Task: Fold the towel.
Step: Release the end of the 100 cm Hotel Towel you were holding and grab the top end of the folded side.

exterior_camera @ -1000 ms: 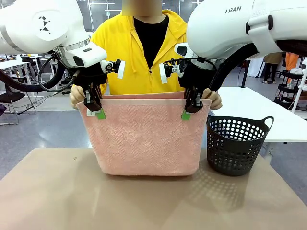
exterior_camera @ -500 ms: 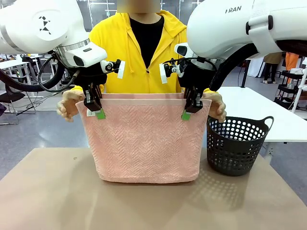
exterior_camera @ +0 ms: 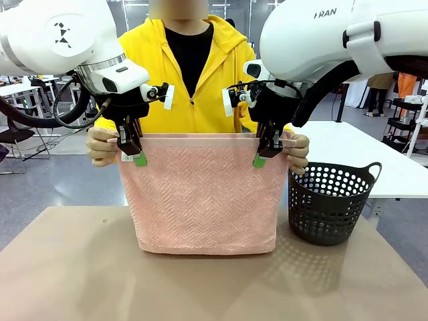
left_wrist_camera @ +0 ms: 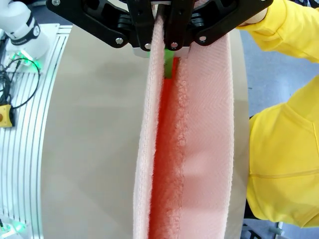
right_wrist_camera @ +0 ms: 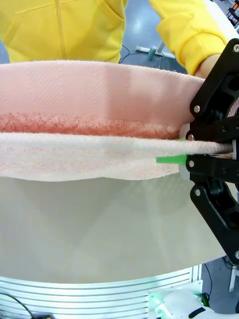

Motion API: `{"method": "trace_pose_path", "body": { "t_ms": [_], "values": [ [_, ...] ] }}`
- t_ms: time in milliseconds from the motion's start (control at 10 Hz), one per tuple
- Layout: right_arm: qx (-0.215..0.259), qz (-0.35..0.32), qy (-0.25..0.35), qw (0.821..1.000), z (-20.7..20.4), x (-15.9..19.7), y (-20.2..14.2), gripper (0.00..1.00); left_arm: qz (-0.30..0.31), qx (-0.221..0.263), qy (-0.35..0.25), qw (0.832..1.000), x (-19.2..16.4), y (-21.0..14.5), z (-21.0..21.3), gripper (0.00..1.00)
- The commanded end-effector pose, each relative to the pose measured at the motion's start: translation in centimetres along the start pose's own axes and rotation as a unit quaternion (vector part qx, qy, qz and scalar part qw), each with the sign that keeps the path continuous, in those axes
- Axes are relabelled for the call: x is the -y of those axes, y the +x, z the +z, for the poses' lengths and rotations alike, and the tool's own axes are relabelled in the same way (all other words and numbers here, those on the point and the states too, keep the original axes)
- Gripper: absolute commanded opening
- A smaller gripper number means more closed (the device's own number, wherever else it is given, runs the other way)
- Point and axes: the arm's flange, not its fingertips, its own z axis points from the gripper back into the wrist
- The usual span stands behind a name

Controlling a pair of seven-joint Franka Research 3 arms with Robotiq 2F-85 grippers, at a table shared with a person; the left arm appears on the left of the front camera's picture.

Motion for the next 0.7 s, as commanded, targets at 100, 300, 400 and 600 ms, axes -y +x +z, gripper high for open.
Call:
{"method": "trace_pose_path", "body": {
  "t_ms": [100,300,400,600],
  "values": [
    [0.0,0.0,0.0,1.0,0.01,0.01,-0.03,0.0,0.002,0.001,0.001,1.0,-0.14,-0.09,0.1,0.0],
    [0.0,0.0,0.0,1.0,0.01,0.01,-0.03,0.0,0.002,0.001,0.001,1.0,-0.14,-0.09,0.1,0.0],
    [0.0,0.0,0.0,1.0,0.01,0.01,-0.03,0.0,0.002,0.001,0.001,1.0,-0.14,-0.09,0.1,0.0],
    [0.0,0.0,0.0,1.0,0.01,0.01,-0.03,0.0,0.002,0.001,0.001,1.0,-0.14,-0.09,0.1,0.0]
  ]
}}
